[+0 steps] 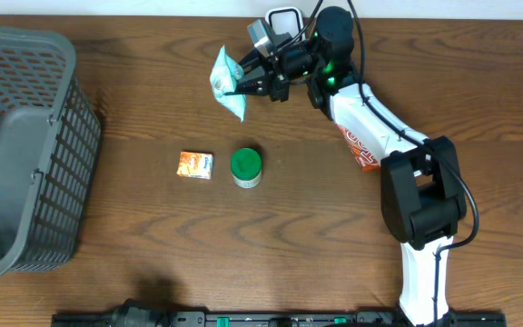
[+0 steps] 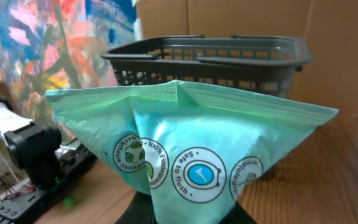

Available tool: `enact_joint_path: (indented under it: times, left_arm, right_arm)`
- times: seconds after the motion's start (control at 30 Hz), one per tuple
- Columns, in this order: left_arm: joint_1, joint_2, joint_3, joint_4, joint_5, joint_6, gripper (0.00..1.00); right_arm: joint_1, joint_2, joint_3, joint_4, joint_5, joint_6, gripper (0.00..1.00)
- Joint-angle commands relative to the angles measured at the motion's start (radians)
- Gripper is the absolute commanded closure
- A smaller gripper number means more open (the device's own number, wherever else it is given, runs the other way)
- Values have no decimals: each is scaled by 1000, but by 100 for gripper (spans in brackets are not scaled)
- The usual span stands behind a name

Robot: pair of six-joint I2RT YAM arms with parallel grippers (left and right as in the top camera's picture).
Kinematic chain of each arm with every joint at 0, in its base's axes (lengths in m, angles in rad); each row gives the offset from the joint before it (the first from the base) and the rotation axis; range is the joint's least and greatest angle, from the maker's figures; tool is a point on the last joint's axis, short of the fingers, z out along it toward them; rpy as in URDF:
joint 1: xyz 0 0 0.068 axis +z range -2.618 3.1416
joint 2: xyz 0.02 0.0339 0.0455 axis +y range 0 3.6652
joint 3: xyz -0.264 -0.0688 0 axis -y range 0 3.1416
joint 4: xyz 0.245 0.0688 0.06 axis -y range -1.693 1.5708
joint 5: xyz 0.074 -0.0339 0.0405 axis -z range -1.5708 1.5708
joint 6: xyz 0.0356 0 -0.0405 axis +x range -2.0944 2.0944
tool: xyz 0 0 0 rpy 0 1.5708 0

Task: Scan the item barcode
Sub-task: 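Hold the tissue pack with the right gripper beside the scanner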

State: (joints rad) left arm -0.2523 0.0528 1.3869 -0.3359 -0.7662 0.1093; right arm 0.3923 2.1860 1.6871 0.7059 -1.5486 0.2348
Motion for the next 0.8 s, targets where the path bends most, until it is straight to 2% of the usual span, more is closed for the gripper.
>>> enact_joint_path:
  times: [0.0, 0.33, 0.63, 0.77]
  left_arm:
    - [0, -8, -2, 5, -6, 18, 2]
    - [0, -8, -2, 5, -6, 18, 2]
    - [0, -8, -2, 5, -6, 18, 2]
    - [0, -8, -2, 5, -6, 18, 2]
  right_arm:
    - [-26, 9, 11, -14, -13, -80, 99]
    - [-72, 21, 10, -49, -13, -330, 99]
    - [-91, 26, 9, -253, -13, -636, 99]
    - [-100, 26, 8, -330, -13, -663, 99]
